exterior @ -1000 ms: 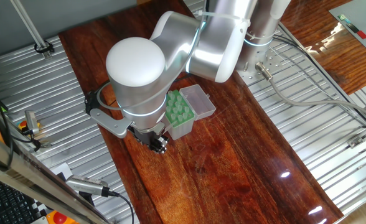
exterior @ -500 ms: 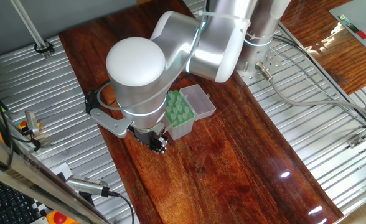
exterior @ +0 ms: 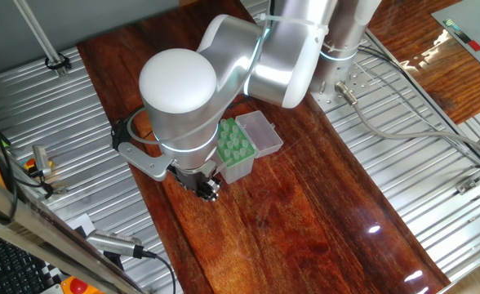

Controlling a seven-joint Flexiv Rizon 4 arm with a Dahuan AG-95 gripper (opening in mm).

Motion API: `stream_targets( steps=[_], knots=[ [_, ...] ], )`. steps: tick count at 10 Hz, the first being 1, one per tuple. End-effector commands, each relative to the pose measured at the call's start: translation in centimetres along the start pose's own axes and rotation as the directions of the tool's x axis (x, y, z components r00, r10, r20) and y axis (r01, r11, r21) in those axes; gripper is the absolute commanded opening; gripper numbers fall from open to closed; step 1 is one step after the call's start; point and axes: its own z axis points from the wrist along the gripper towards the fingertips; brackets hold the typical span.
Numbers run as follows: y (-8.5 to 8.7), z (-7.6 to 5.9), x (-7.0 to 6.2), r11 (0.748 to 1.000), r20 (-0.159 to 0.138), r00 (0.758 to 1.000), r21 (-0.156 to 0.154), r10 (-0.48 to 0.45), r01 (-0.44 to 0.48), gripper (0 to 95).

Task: Insert a large pipette tip into the holder for large pipette tips

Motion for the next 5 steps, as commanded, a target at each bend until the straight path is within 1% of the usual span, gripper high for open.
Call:
stream_targets(
  steps=[1,5],
  knots=[
    [0.0,0.0,0.01,1.0,-0.001,1.0,0.001,0.0,0.0,38.0],
    [0.0,0.0,0.01,1.0,-0.001,1.0,0.001,0.003,-0.003,38.0]
  ],
)
